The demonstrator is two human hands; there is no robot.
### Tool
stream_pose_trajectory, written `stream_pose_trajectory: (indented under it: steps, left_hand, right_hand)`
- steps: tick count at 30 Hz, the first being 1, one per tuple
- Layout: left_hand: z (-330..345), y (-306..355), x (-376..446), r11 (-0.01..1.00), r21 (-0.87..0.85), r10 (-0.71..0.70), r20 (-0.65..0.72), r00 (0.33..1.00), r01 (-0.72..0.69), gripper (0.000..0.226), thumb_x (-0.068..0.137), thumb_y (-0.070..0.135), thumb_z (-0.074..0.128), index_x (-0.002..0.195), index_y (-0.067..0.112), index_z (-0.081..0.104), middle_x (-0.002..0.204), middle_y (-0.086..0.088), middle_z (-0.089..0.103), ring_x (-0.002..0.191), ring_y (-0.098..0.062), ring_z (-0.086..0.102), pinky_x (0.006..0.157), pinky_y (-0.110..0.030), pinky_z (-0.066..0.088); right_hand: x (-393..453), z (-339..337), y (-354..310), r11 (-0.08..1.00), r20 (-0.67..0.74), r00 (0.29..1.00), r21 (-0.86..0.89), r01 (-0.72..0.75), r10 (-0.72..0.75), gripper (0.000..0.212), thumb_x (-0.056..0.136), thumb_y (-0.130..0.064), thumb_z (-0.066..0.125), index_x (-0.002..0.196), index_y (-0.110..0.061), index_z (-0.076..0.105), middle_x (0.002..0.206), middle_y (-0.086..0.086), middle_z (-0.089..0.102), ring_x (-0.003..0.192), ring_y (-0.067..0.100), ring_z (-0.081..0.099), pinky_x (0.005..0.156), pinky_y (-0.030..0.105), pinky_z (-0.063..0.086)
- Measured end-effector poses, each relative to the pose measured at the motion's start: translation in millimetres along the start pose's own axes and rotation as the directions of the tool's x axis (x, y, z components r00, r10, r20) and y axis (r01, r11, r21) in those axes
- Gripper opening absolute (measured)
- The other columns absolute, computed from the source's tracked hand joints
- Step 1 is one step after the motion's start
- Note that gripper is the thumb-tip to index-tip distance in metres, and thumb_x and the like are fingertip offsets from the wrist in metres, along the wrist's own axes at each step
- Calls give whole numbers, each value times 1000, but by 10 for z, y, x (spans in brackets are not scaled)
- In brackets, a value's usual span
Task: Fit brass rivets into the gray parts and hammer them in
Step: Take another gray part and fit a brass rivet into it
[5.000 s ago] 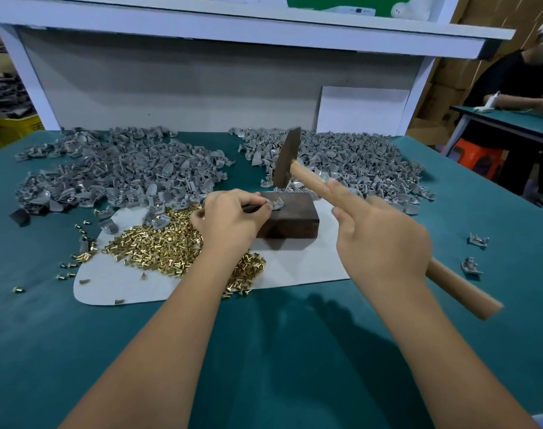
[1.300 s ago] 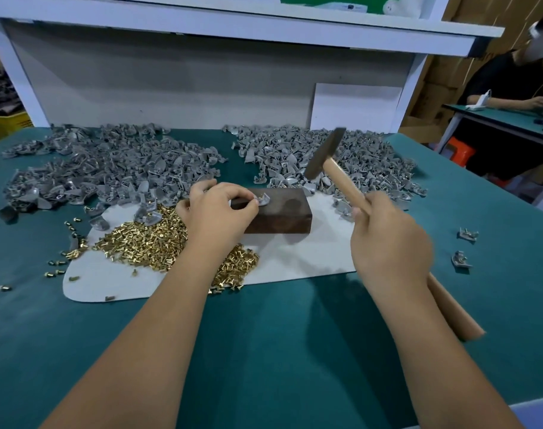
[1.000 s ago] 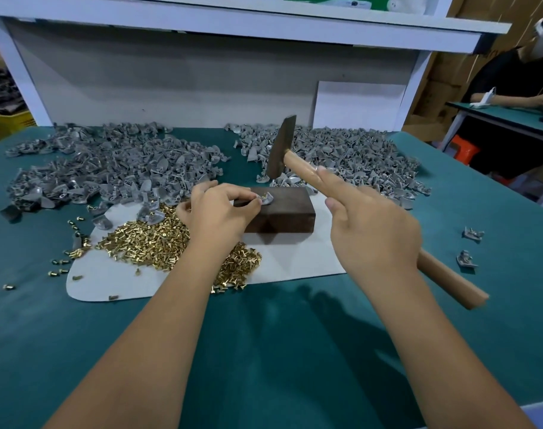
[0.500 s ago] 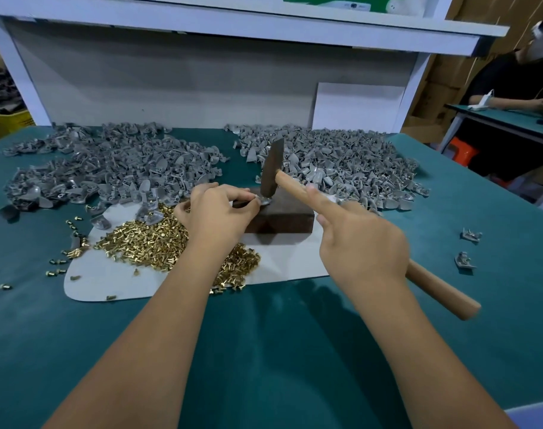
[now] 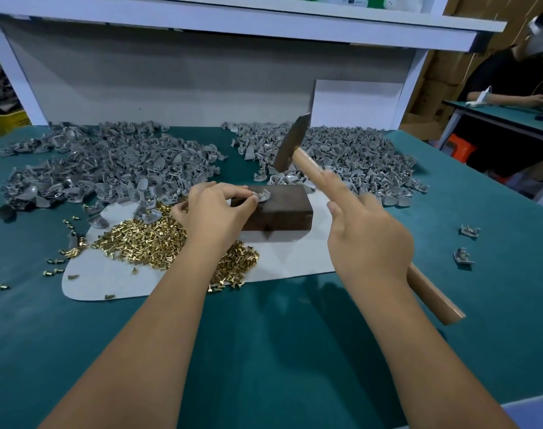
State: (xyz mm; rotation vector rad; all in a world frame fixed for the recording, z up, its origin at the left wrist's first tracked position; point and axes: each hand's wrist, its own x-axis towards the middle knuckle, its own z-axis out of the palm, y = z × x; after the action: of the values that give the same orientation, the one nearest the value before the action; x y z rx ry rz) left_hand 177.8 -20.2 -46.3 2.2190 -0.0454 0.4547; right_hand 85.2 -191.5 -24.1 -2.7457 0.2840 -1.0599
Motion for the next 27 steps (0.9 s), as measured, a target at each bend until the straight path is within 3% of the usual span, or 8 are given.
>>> stream_pose_trajectory:
  steps: [3, 6, 10, 15, 20, 23, 25, 27]
  left_hand:
    - [-49, 6, 1, 988, -149, -17, 54, 998, 25, 15, 85, 43, 72, 71, 44, 66, 97, 34, 59, 132, -6, 28, 110, -43, 13]
    - [-73, 54, -1, 939, -342, -1, 92, 996, 33, 17, 86, 34, 73, 70, 39, 69, 102, 32, 62, 136, -9, 28, 116, -53, 15]
    - [-88, 73, -5, 924, -382, 25, 117, 993, 22, 16, 85, 34, 73, 70, 37, 73, 111, 32, 62, 137, -9, 29, 116, -56, 15]
    - [-125, 81, -5, 908, -418, 40, 147, 988, 25, 9, 78, 45, 70, 70, 48, 73, 112, 36, 62, 139, -9, 31, 115, -58, 15]
    - [-121, 78, -24, 904, -426, 76, 144, 987, -7, 6, 77, 46, 69, 74, 45, 74, 114, 37, 61, 139, -8, 29, 115, -60, 14]
    - [-125, 79, -20, 908, -420, 86, 142, 986, -19, 5, 78, 45, 70, 77, 44, 75, 114, 38, 61, 139, -8, 29, 114, -61, 15]
    - [-125, 80, -16, 909, -416, 88, 142, 986, -21, 5, 80, 44, 70, 78, 43, 75, 115, 38, 60, 139, -9, 29, 114, -61, 15]
    - [-124, 83, -18, 909, -416, 94, 138, 986, -28, 5, 82, 42, 72, 78, 41, 76, 115, 38, 60, 139, -9, 29, 114, -61, 16]
  right_hand:
    - [51, -10, 98, 993, 16, 993, -24, -119, 119, 44, 98, -25, 49, 137, -44, 43, 81, 1, 39, 46, 14, 26, 45, 23, 12]
    - [78, -13, 208, 977, 100, 974, -82, -197, 204, 40, 100, -29, 42, 136, -45, 40, 85, 1, 40, 50, 18, 31, 45, 26, 17]
    - [81, -2, 299, 959, 216, 936, -123, -257, 278, 34, 98, -25, 44, 130, -37, 44, 89, 5, 55, 67, 27, 41, 54, 31, 28]
    - [72, 23, 304, 952, 294, 906, -92, -291, 305, 22, 95, -26, 47, 115, -29, 56, 92, 5, 64, 71, 28, 42, 60, 32, 33]
    - [59, 56, 276, 946, 318, 896, -197, -258, 310, 17, 92, -28, 47, 101, -19, 58, 72, 3, 52, 68, 30, 43, 59, 30, 34]
    - [62, 58, 260, 949, 291, 913, -221, -225, 285, 22, 91, -29, 47, 98, -18, 65, 83, 5, 49, 80, 30, 44, 65, 32, 35]
    - [74, 60, 260, 956, 193, 957, -240, -167, 215, 26, 91, -29, 50, 97, -16, 71, 96, 7, 52, 95, 30, 42, 75, 35, 34]
    - [81, 56, 217, 980, 84, 985, -141, -139, 151, 25, 91, -29, 53, 96, -16, 74, 99, 8, 55, 98, 30, 41, 82, 37, 33]
